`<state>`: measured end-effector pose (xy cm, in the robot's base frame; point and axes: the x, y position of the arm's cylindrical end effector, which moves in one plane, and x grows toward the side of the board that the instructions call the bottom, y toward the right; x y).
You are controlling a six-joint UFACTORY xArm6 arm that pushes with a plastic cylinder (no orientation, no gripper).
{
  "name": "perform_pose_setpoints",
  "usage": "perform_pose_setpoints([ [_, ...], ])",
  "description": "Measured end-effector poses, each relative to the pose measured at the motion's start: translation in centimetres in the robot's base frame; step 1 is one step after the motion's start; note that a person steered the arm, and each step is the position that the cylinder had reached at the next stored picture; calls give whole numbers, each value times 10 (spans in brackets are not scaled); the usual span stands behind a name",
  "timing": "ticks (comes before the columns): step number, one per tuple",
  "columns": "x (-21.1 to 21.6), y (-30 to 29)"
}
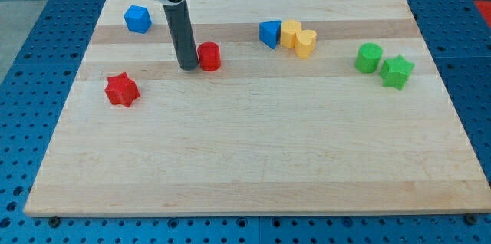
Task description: Move the red circle close to the triangle
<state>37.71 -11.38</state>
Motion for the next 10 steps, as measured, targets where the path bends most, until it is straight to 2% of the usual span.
perform_pose_setpoints([
  [2,-6,15],
  [5,-38,53],
  [10,-53,55],
])
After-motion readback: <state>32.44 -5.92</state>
